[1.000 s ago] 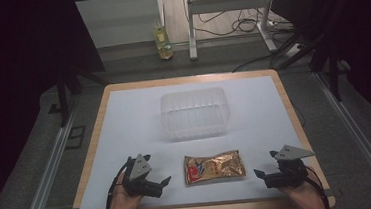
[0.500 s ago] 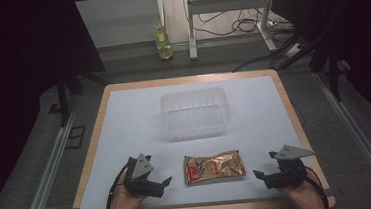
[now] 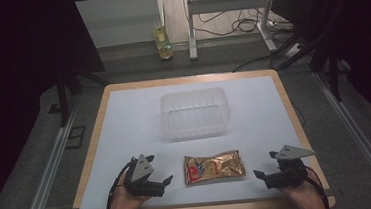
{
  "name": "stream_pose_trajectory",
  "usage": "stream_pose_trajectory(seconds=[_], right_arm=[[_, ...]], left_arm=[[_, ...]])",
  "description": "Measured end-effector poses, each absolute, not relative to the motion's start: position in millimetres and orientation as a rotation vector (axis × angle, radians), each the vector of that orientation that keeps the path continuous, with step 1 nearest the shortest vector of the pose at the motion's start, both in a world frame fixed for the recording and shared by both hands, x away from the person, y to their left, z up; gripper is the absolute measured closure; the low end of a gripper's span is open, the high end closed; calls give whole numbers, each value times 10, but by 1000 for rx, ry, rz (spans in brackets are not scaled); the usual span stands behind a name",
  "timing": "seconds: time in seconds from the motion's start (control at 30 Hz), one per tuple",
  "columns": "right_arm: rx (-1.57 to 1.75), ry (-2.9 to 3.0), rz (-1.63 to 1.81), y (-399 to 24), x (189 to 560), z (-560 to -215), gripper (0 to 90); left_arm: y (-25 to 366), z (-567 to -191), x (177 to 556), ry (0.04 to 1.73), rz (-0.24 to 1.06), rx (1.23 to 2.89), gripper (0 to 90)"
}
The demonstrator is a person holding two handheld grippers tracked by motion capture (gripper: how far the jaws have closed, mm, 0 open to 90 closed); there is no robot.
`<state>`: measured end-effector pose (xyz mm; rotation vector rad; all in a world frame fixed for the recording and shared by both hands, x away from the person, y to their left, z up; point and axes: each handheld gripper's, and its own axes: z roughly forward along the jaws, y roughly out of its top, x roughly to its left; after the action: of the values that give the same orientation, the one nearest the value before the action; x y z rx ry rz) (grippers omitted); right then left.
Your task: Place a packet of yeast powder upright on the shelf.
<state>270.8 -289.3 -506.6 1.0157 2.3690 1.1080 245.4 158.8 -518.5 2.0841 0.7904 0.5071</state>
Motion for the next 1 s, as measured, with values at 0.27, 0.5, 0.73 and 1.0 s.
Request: stream_pose_trajectory(seconds=[0.27,0.5,0.73,1.0], right_arm=[[1010,2371,1107,-2886,2708,-5063,107],[1019,2376,1101,-2877,2708,-5062,108],[1025,2377,1090,-2866,2714,-5066,109],[1033,2361,1092,-2869,2715,-5060,109]], left_arm=[[1555,-5155,2454,767,488,2085,208],[1493,-5120,2477,742,457,2077,350],[1402,-5107,2532,717,414,2061,549],[1211,-5120,2606,671,372,2033,804]])
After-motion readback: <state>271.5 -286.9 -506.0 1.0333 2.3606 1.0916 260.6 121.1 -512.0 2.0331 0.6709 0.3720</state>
